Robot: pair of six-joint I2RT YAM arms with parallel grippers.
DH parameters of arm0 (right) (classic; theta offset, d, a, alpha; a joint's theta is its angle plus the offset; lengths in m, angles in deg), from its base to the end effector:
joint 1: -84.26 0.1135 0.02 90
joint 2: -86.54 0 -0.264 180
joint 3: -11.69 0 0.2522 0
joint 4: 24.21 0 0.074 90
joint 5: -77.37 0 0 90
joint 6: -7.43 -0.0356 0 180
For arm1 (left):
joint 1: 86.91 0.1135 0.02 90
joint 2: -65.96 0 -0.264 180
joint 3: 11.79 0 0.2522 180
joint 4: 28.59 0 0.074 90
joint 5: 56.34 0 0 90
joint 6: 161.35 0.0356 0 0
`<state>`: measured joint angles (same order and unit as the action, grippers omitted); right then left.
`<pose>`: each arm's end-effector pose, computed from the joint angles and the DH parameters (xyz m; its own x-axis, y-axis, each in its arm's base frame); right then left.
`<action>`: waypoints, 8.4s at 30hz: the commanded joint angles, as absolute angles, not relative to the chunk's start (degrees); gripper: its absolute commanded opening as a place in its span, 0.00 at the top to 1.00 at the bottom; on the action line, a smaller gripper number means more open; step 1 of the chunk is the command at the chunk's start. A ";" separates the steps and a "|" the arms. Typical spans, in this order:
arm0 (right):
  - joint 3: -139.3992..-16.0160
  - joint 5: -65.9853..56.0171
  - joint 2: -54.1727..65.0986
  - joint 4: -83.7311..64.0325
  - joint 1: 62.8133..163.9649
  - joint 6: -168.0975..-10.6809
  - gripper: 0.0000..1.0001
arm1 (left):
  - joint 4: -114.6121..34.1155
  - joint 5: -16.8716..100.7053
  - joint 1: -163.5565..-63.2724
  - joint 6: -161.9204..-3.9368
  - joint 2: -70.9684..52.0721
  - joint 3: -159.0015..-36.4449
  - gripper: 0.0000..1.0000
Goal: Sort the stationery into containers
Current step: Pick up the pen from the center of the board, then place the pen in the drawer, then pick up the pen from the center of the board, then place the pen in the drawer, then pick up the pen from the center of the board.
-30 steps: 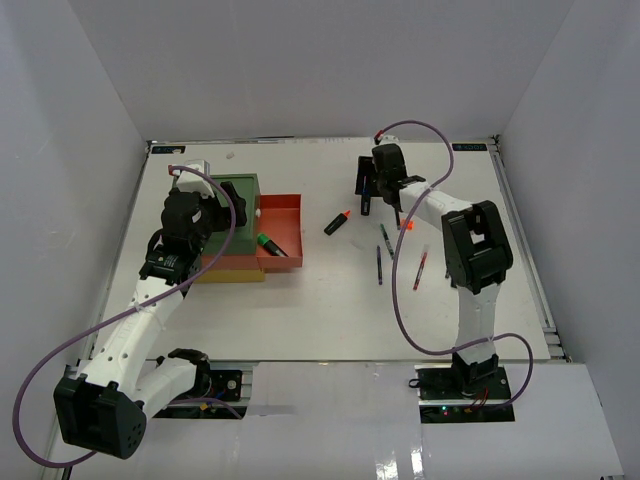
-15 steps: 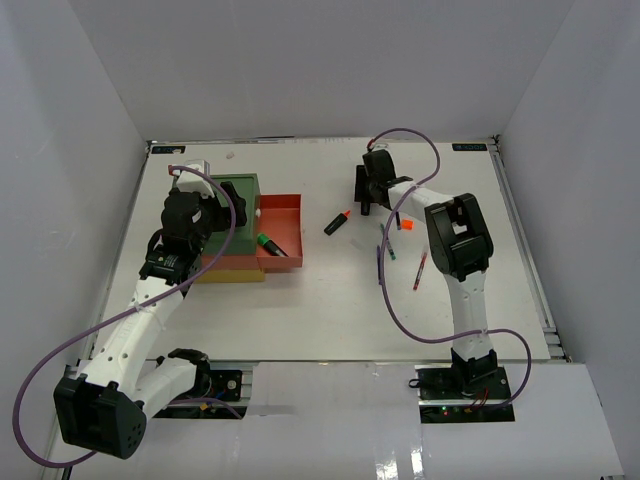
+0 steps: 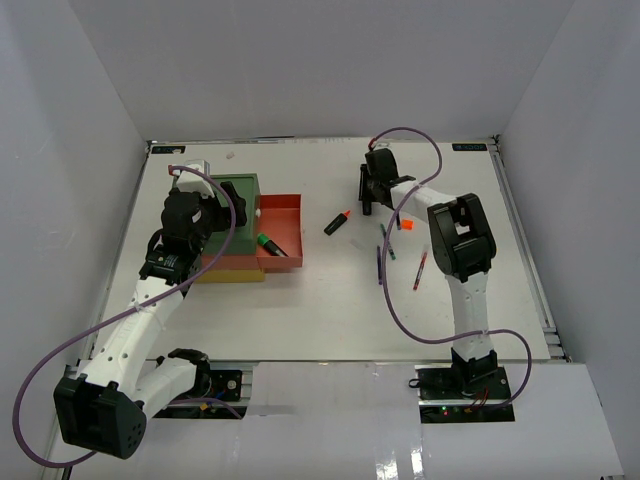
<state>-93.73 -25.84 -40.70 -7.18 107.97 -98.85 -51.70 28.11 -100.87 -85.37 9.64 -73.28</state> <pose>0.4597 0.1930 0.1618 -0.6154 0.0278 -0.7877 -0.0584 0.9950 0.0807 0.2230 -0.0519 0.3222 -0.3266 -0.1673 -0.9303 0.0739 0.9767 -0.2016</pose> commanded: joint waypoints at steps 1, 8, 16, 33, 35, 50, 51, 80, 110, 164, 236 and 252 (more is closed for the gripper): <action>-92.17 -22.04 -33.35 -10.96 108.17 -98.49 0.80 | -58.08 29.96 -100.98 -86.73 8.83 -73.01 0.04; -88.48 -13.24 -20.69 -14.57 111.50 -94.80 0.80 | -58.08 30.05 -100.98 -86.64 8.83 -73.10 0.04; -86.01 -2.78 -15.76 -17.03 120.81 -94.79 0.77 | -58.00 29.79 -100.89 -86.64 8.65 -73.01 0.04; -84.17 -9.54 -17.79 -16.60 131.02 -94.18 0.44 | -58.08 29.70 -100.89 -86.55 9.18 -72.93 0.04; -83.38 -11.21 -16.29 -16.16 131.11 -93.21 0.38 | -58.08 29.79 -100.98 -86.73 9.18 -72.93 0.04; -54.39 -24.31 9.97 -8.53 109.33 -94.35 0.31 | -58.17 29.96 -100.89 -86.82 9.53 -72.93 0.04; -52.72 -24.92 11.82 -7.64 105.22 -94.53 0.31 | -58.17 29.88 -100.89 -86.73 9.71 -72.93 0.04; -35.56 -22.12 14.48 -5.52 78.02 -98.22 0.48 | -58.35 31.72 -100.98 -87.61 10.24 -73.01 0.04; -38.11 -24.59 14.11 -4.90 77.76 -96.29 0.77 | -58.44 32.07 -100.98 -87.70 9.97 -72.93 0.04; -65.11 -24.06 8.91 -10.53 122.42 -96.62 0.03 | -57.21 31.28 -100.89 -85.76 10.85 -73.02 0.02; -29.85 -29.41 54.81 -6.67 115.73 -93.56 0.09 | -84.71 33.39 -124.36 -76.45 -61.39 -140.78 0.09; -28.44 -28.97 54.64 -6.67 115.64 -93.56 0.09 | -84.72 37.35 -122.69 -75.92 -68.07 -141.57 0.22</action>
<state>-28.47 -28.13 54.32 -5.34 115.77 -93.73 -84.81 35.83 -122.40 -76.26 -68.28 -139.31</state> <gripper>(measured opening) 0.909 0.788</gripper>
